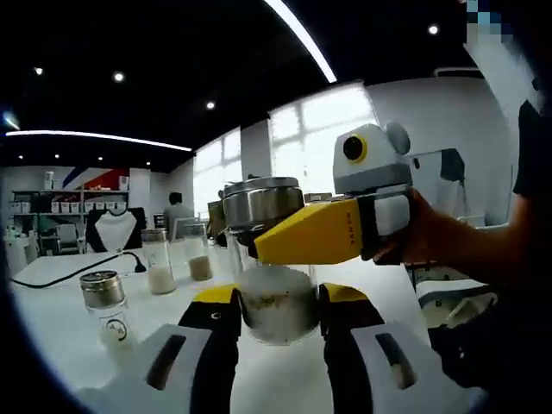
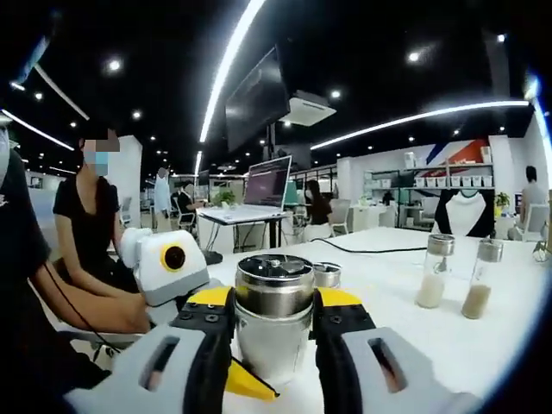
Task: Rotate the seasoning bottle until the label or dispensing opening points toward the visible target arrow and the bottle remains upright within the marked orientation range
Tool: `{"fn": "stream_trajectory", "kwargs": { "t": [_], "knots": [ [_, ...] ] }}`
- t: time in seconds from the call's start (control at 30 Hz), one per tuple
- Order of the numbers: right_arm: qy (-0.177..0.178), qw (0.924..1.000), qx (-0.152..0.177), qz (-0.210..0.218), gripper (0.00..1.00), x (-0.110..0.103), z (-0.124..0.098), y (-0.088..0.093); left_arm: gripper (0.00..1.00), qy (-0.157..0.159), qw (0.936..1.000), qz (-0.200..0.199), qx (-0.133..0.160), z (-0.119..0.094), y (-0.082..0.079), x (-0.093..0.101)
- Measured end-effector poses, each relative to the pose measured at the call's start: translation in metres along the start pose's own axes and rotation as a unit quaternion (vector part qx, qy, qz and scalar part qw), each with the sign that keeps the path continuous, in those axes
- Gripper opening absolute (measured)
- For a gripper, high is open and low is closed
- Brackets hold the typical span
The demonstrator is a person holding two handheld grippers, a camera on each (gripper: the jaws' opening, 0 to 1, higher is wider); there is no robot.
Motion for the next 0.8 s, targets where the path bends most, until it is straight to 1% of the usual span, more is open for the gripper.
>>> {"fn": "stream_trajectory", "kwargs": {
  "t": [0.03, 0.07, 0.1, 0.13, 0.2, 0.23, 0.27, 0.3, 0.37, 0.43, 0.47, 0.5, 0.57, 0.63, 0.67, 0.7, 0.73, 0.8],
  "knots": [
    [0.002, 1.0000, -0.002, -0.002, 0.34, -0.001, 0.000, 0.001, 0.38, 0.001, 1.0000, 0.002, -0.004, 0.001, 0.001, 0.001],
    [0.032, 0.9992, -0.006, -0.024, 0.34, 0.002, -0.001, 0.002, 0.38, -0.006, 0.9998, 0.015, -0.013, 0.002, 0.004, 0.000],
    [0.041, 0.9986, -0.001, -0.033, 0.34, 0.001, 0.000, 0.002, 0.39, -0.009, 0.9997, 0.021, -0.013, 0.003, 0.004, -0.001],
    [0.063, 0.9973, 0.007, -0.036, 0.34, 0.003, 0.002, 0.002, 0.39, -0.016, 0.9993, 0.032, -0.011, 0.002, 0.003, -0.002],
    [0.086, 0.9955, 0.026, -0.029, 0.33, 0.004, 0.005, 0.001, 0.39, -0.029, 0.9989, 0.035, -0.006, 0.001, 0.002, -0.004],
    [0.094, 0.9945, 0.032, -0.032, 0.33, 0.004, 0.006, 0.000, 0.40, -0.039, 0.9983, 0.044, -0.007, 0.002, 0.001, -0.006],
    [0.102, 0.9937, 0.039, -0.025, 0.33, 0.004, 0.007, -0.001, 0.40, -0.044, 0.9978, 0.050, -0.007, 0.002, 0.001, -0.007],
    [0.113, 0.9923, 0.046, -0.021, 0.33, 0.004, 0.010, -0.001, 0.41, -0.049, 0.9974, 0.052, -0.006, 0.001, 0.002, -0.009],
    [0.143, 0.9876, 0.050, -0.042, 0.33, 0.004, 0.014, -0.002, 0.40, -0.060, 0.9971, 0.046, -0.012, 0.000, 0.003, -0.013],
    [0.166, 0.9833, 0.050, -0.055, 0.33, 0.004, 0.019, -0.001, 0.40, -0.078, 0.9949, 0.059, -0.024, -0.001, 0.005, -0.017],
    [0.175, 0.9814, 0.049, -0.062, 0.33, 0.004, 0.021, 0.000, 0.41, -0.081, 0.9946, 0.059, -0.028, -0.001, 0.006, -0.018],
    [0.183, 0.9799, 0.052, -0.059, 0.33, 0.003, 0.024, 0.001, 0.41, -0.087, 0.9936, 0.064, -0.034, -0.001, 0.007, -0.019],
    [0.196, 0.9774, 0.062, -0.051, 0.34, 0.003, 0.026, 0.001, 0.41, -0.093, 0.9928, 0.067, -0.036, -0.002, 0.007, -0.021],
    [0.214, 0.9725, 0.084, -0.036, 0.34, 0.003, 0.026, -0.001, 0.41, -0.099, 0.9921, 0.068, -0.036, -0.003, 0.007, -0.022],
    [0.215, 0.9721, 0.087, -0.035, 0.34, 0.003, 0.026, -0.001, 0.41, -0.104, 0.9914, 0.071, -0.035, -0.004, 0.006, -0.023],
    [0.216, 0.9718, 0.089, -0.035, 0.34, 0.002, 0.027, -0.001, 0.41, -0.109, 0.9904, 0.076, -0.038, -0.004, 0.006, -0.024],
    [0.213, 0.9724, 0.087, -0.038, 0.34, 0.002, 0.029, 0.000, 0.41, -0.117, 0.9887, 0.082, -0.046, -0.006, 0.007, -0.025],
    [0.204, 0.9755, 0.071, -0.042, 0.34, 0.001, 0.030, 0.002, 0.40, -0.115, 0.9892, 0.074, -0.053, -0.006, 0.009, -0.024]
  ]
}}
Point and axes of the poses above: the point that each gripper's makers call its tool centre point, and the gripper's own axes: z roughly forward along the fingers, x roughly to its right, y roughly out of its underside, the point moved 5 cm from there along -z, roughly backward along the fingers, and after that the axes turned 12 degrees about z, right-handed, at the moved point
